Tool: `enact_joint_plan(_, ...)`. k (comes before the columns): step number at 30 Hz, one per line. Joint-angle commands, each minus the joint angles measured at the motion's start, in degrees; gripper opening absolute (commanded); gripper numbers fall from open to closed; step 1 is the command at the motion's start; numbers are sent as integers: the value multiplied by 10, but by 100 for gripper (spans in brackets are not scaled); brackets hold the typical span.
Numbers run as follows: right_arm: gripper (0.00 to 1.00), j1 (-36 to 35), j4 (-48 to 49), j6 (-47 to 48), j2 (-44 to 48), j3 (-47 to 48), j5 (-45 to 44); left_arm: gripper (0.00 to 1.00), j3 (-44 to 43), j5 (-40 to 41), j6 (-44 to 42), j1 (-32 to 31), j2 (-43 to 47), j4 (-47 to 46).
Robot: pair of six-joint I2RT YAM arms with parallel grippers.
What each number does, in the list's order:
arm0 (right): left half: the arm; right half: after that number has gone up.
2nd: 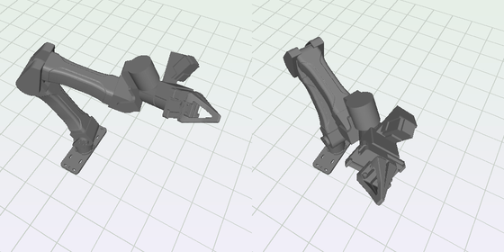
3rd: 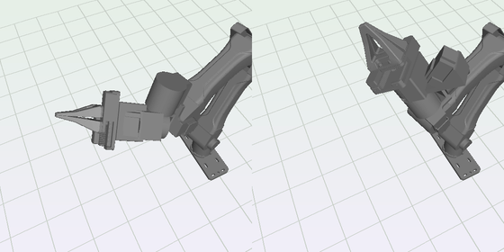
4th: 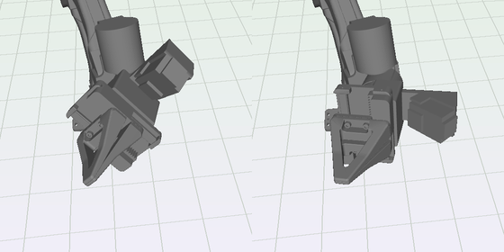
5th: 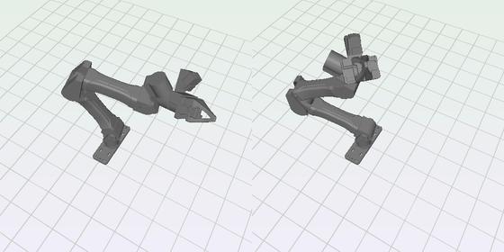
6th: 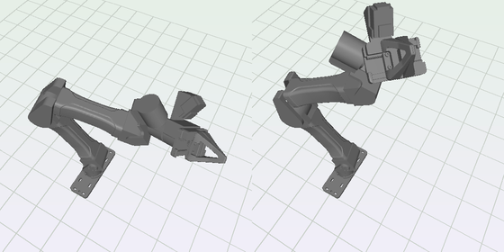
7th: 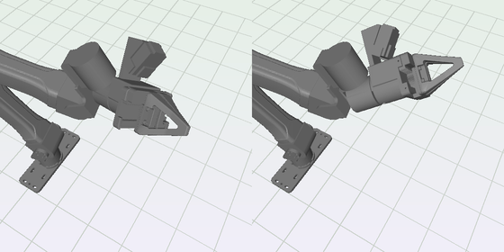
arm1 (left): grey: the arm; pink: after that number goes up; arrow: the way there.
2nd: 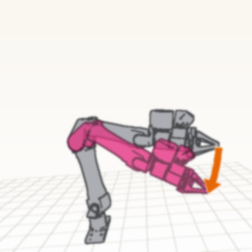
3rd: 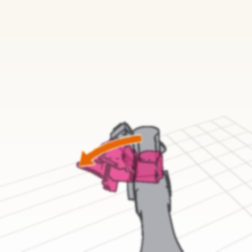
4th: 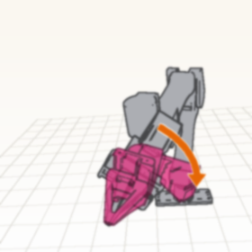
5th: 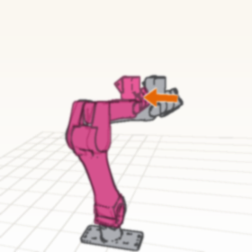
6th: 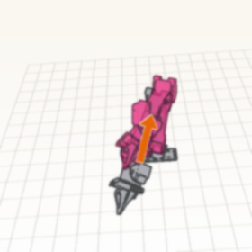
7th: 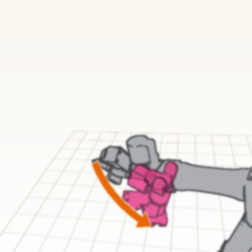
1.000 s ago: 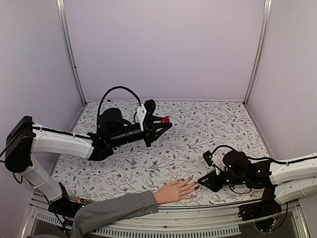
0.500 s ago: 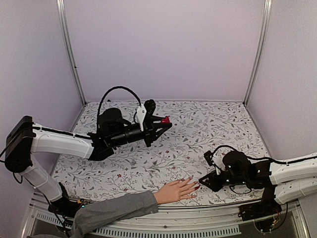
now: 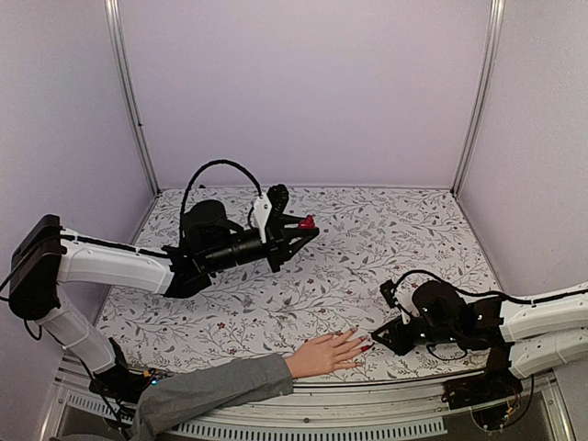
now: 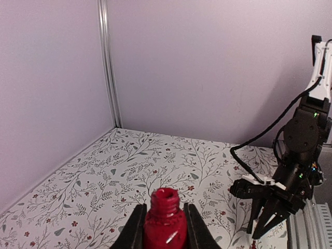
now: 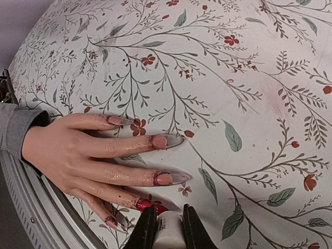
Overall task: Paint the nails
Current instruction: Paint the nail polish on the nail.
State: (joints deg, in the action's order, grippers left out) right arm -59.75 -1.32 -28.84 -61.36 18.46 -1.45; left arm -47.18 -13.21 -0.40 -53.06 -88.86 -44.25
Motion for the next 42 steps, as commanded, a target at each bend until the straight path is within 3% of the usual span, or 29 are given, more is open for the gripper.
enact_joint_plan(1,0,-5,-9,-7,-3,16,-15,0,2,1,2,8,-1,-21)
enact_joint_plan(29,0,-5,5,0,68,-2,-11,0,3,2,2,8,-1,-21)
enact_joint_plan(42,0,-5,48,10,10,7,36,0,6,5,3,8,1,-22)
